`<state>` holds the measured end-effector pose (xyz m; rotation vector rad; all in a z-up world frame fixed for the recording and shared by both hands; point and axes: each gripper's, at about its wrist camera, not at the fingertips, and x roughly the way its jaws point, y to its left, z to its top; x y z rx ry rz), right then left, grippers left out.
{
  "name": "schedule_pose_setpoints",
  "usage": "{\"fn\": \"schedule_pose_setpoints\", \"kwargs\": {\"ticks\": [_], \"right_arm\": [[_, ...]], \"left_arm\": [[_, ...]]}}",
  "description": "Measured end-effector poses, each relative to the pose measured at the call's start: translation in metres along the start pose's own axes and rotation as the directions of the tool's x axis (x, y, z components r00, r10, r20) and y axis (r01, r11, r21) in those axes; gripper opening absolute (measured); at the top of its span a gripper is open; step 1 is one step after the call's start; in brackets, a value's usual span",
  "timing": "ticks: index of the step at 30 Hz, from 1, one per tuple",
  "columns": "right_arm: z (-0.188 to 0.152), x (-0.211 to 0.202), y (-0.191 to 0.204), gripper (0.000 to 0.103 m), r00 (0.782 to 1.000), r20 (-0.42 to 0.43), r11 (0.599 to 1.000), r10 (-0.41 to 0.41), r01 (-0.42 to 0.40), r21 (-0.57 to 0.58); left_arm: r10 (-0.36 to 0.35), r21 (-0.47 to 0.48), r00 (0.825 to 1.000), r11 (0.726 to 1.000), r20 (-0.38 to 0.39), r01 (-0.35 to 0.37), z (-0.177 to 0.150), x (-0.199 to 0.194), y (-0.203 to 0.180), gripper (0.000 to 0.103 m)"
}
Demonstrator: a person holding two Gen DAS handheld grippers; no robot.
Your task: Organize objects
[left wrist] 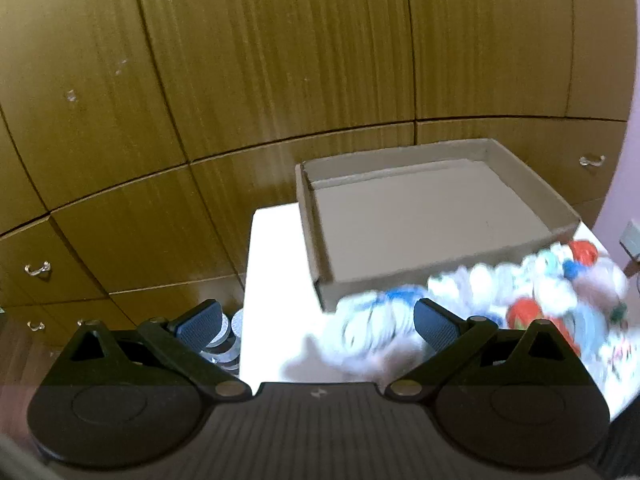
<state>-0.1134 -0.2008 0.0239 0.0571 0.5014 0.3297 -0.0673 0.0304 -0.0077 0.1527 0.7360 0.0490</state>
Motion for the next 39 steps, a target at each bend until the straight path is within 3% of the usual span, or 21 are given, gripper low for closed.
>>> {"fn": "schedule_pose_setpoints", "kwargs": {"ticks": [2, 9, 17, 25, 28, 30, 32, 34, 37, 39], "right_arm": [[-0.021, 0.003, 0.001, 0.102, 0.999, -0.044, 1.0, 0.01, -0.01, -0.013], [-0.072, -0.007, 0.01, 0.102, 0.998, -0.056, 0.999, 0.025, -0.023, 0.04], [-0.087, 0.02, 0.08, 0.102, 0.981, -0.132, 0.973, 0.141, -0.162, -0.164], [-0.099, 0.049, 0.103, 0.101, 0.965, -0.232, 0.952, 0.118, -0.177, -0.25], [-0.101, 0.053, 0.101, 0.099, 0.96, -0.258, 0.954, 0.112, -0.177, -0.243], [-0.102, 0.056, 0.1, 0.096, 0.956, -0.273, 0.955, 0.102, -0.171, -0.243], [-0.104, 0.06, 0.1, 0.079, 0.95, -0.294, 0.954, 0.106, -0.181, -0.24], [-0.106, 0.066, 0.101, 0.071, 0.947, -0.311, 0.953, 0.082, -0.166, -0.253], [-0.108, 0.074, 0.097, 0.069, 0.939, -0.334, 0.955, 0.079, -0.167, -0.244], [-0.108, 0.074, 0.098, 0.068, 0.938, -0.338, 0.953, 0.077, -0.169, -0.251]], "left_arm": [[-0.007, 0.004, 1.0, 1.0, 0.002, 0.007, -0.014, -0.006, 0.004, 0.102], [-0.03, 0.02, 0.999, 0.999, -0.03, 0.03, -0.048, -0.01, 0.015, 0.102], [-0.117, 0.095, 0.99, 0.988, -0.084, 0.125, -0.07, 0.007, 0.02, 0.102], [-0.187, 0.181, 0.977, 0.962, -0.099, 0.202, -0.077, 0.023, 0.018, 0.099], [-0.213, 0.194, 0.971, 0.953, -0.108, 0.231, -0.079, 0.028, 0.021, 0.09], [-0.231, 0.199, 0.966, 0.948, -0.117, 0.25, -0.08, 0.031, 0.024, 0.074], [-0.259, 0.188, 0.958, 0.942, -0.124, 0.279, -0.08, 0.034, 0.026, 0.07], [-0.279, 0.179, 0.953, 0.938, -0.121, 0.297, -0.08, 0.034, 0.028, 0.067], [-0.295, 0.183, 0.949, 0.932, -0.116, 0.312, -0.08, 0.034, 0.027, 0.061], [-0.31, 0.171, 0.944, 0.93, -0.112, 0.326, -0.08, 0.034, 0.027, 0.04]]}}
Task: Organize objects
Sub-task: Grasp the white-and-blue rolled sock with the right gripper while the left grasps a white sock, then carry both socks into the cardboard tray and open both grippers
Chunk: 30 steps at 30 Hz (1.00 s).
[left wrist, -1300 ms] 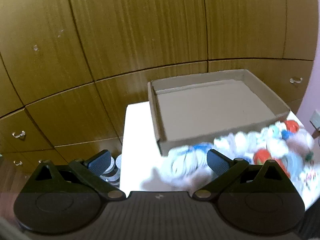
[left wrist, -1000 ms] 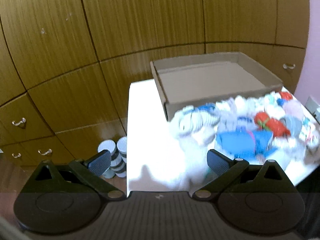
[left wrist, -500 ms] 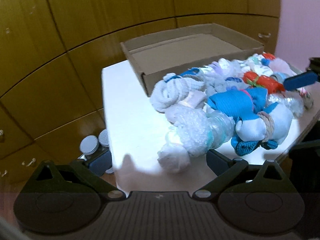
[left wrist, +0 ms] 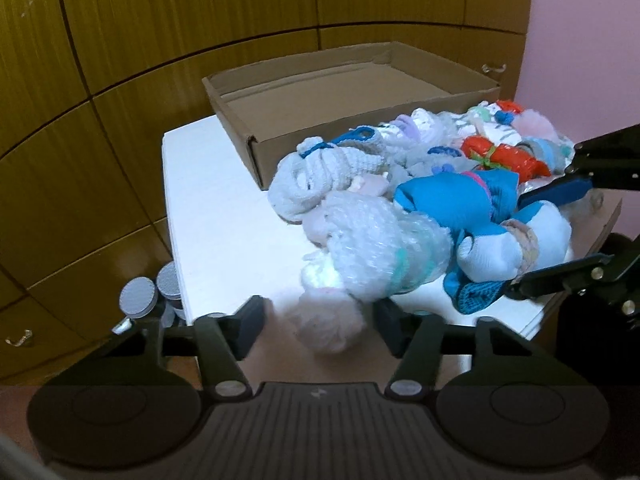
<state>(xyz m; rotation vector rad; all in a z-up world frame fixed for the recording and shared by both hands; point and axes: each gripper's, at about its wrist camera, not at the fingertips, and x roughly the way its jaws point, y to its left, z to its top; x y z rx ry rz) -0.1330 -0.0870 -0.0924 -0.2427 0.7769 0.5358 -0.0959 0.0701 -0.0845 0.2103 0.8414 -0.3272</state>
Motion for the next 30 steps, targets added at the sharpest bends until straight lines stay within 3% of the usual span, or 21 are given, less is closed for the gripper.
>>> {"fn": "schedule_pose_setpoints", "kwargs": {"ticks": [2, 6, 8, 24, 30], "right_arm": [[0.0, -0.003, 0.002, 0.065, 1.0, 0.004, 1.0, 0.0, 0.0, -0.009], [-0.003, -0.011, 0.003, 0.063, 0.999, 0.026, 1.0, 0.028, -0.028, 0.0], [-0.003, -0.017, 0.002, 0.056, 0.998, 0.049, 0.999, 0.039, -0.04, 0.018], [-0.005, -0.03, -0.012, 0.056, 0.991, 0.106, 0.991, 0.076, -0.087, 0.105], [-0.003, -0.041, -0.027, 0.056, 0.987, 0.145, 0.984, 0.067, -0.089, 0.153]], "left_arm": [[-0.018, -0.023, 1.0, 1.0, 0.003, 0.018, 0.0, -0.001, 0.002, 0.025], [-0.003, -0.039, 1.0, 0.999, 0.0, 0.003, -0.001, -0.003, 0.005, 0.023], [0.005, -0.045, 1.0, 0.999, -0.001, -0.005, -0.002, -0.006, 0.006, 0.023], [0.07, -0.042, 0.998, 0.997, 0.0, -0.07, -0.003, -0.018, 0.007, 0.023], [0.049, -0.077, 0.999, 0.996, -0.002, -0.049, 0.001, -0.01, 0.01, 0.023]]}}
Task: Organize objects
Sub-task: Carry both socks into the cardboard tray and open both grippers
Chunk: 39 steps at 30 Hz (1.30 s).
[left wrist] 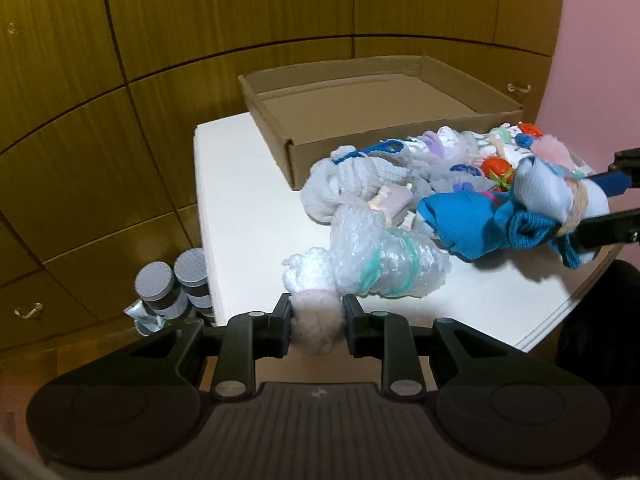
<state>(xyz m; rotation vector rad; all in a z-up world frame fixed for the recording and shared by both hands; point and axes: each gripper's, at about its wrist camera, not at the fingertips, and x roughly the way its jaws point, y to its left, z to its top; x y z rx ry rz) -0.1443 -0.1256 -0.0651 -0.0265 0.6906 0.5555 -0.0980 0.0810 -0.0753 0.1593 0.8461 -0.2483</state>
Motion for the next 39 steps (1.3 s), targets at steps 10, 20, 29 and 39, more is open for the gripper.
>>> {"fn": "schedule_pose_setpoints", "kwargs": {"ticks": [10, 20, 29, 39], "right_arm": [[0.01, -0.012, -0.013, 0.056, 0.999, 0.047, 0.999, 0.003, -0.005, 0.043], [0.039, -0.009, -0.037, 0.056, 0.996, 0.086, 0.998, 0.005, -0.011, 0.067], [0.121, 0.024, -0.095, 0.057, 0.994, 0.104, 0.988, -0.032, 0.016, 0.151], [0.174, 0.145, -0.155, 0.057, 0.998, -0.003, 0.936, -0.067, 0.064, 0.346]], "left_arm": [[0.071, -0.016, 0.997, 0.997, -0.004, -0.071, 0.006, 0.007, 0.001, 0.024], [0.118, -0.067, 0.991, 0.991, 0.06, -0.114, 0.035, -0.021, 0.024, 0.024], [0.087, 0.005, 0.988, 0.996, 0.124, -0.088, 0.16, 0.019, 0.012, 0.024], [0.158, -0.022, 0.987, 0.987, -0.029, -0.158, 0.214, 0.144, 0.016, 0.024]]}}
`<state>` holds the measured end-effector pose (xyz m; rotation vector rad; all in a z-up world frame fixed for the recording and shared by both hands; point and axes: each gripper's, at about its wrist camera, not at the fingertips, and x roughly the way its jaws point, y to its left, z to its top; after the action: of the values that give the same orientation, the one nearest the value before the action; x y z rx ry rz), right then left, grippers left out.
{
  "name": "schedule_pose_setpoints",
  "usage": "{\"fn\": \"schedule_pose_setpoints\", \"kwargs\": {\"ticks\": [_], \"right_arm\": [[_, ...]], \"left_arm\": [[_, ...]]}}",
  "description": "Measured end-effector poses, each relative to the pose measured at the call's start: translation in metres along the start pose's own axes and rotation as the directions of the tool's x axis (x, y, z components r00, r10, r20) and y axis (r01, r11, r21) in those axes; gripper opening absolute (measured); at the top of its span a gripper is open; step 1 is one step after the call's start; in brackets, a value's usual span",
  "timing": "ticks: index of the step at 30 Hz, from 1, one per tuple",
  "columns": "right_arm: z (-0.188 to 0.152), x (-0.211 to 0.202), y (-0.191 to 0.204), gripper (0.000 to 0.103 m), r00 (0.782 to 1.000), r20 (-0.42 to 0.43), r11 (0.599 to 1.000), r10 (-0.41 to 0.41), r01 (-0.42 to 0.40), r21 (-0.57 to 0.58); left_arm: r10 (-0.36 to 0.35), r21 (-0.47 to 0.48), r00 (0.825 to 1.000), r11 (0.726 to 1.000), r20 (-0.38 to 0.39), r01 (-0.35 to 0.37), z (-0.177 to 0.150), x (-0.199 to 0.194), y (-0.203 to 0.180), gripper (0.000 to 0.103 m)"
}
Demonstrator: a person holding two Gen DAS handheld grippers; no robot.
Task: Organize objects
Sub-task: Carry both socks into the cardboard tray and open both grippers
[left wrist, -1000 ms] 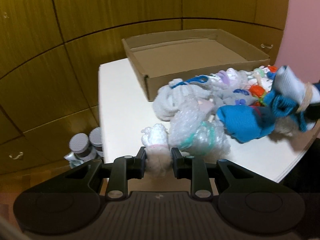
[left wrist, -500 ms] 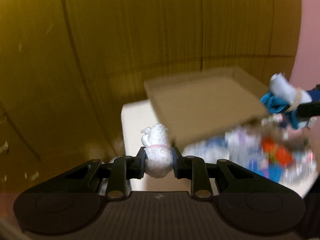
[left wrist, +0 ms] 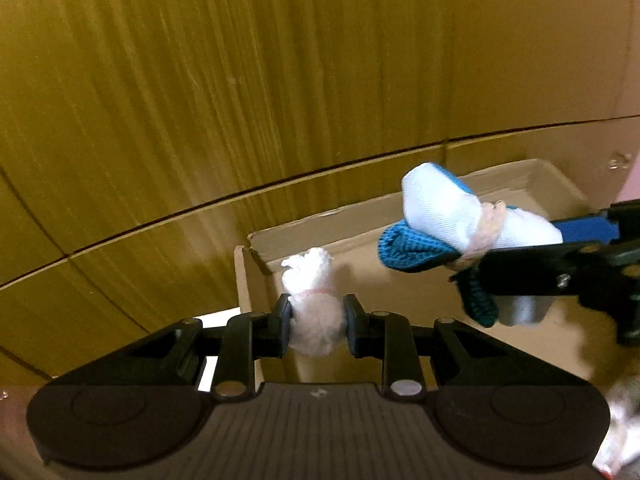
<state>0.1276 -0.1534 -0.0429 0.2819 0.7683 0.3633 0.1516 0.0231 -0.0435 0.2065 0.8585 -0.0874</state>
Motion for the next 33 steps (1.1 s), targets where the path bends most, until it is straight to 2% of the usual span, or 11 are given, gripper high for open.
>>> {"fn": "schedule_pose_setpoints", "kwargs": {"ticks": [5, 10, 11, 12, 14, 20, 23, 26, 27, 33], "right_arm": [[0.007, 0.043, -0.017, 0.057, 0.998, -0.051, 0.998, -0.031, 0.034, 0.055], [0.011, 0.071, -0.022, 0.057, 0.996, -0.084, 0.995, -0.036, 0.043, 0.09], [0.011, 0.073, -0.022, 0.057, 0.996, -0.087, 0.995, -0.035, 0.043, 0.093], [0.011, 0.076, -0.022, 0.057, 0.995, -0.089, 0.995, -0.036, 0.044, 0.093], [0.011, 0.079, -0.022, 0.057, 0.995, -0.091, 0.995, -0.037, 0.045, 0.094], [0.012, 0.081, -0.024, 0.057, 0.995, -0.098, 0.992, -0.035, 0.047, 0.117], [0.01, 0.085, -0.022, 0.057, 0.994, -0.104, 0.991, -0.029, 0.043, 0.13], [0.012, 0.092, -0.015, 0.057, 0.994, -0.112, 0.99, -0.018, 0.033, 0.139], [0.012, 0.094, -0.011, 0.057, 0.993, -0.113, 0.99, -0.021, 0.036, 0.133], [0.015, 0.108, 0.004, 0.058, 0.991, -0.128, 0.991, -0.032, 0.048, 0.122]], "left_arm": [[0.006, 0.013, 0.999, 1.0, -0.038, -0.005, 0.006, 0.029, 0.002, 0.025], [0.005, 0.015, 0.999, 1.0, -0.05, -0.004, 0.004, 0.04, 0.002, 0.032], [0.003, 0.019, 0.999, 1.0, -0.052, -0.002, 0.002, 0.041, 0.002, 0.042], [0.006, 0.023, 0.999, 1.0, -0.049, -0.005, 0.0, 0.041, 0.002, 0.057], [-0.007, 0.023, 1.0, 1.0, -0.017, 0.008, -0.004, 0.034, 0.002, 0.071], [-0.035, 0.045, 0.999, 0.998, 0.009, 0.035, -0.017, 0.009, 0.003, 0.074], [-0.026, 0.037, 0.999, 0.999, 0.046, 0.025, -0.024, -0.01, 0.006, 0.089], [-0.019, 0.042, 0.998, 0.999, 0.064, 0.016, -0.026, -0.021, 0.009, 0.089], [-0.017, 0.042, 0.998, 0.999, 0.067, 0.014, -0.014, -0.012, 0.01, 0.089], [-0.006, -0.003, 0.998, 1.0, 0.061, 0.006, -0.022, -0.017, 0.028, 0.09]]}}
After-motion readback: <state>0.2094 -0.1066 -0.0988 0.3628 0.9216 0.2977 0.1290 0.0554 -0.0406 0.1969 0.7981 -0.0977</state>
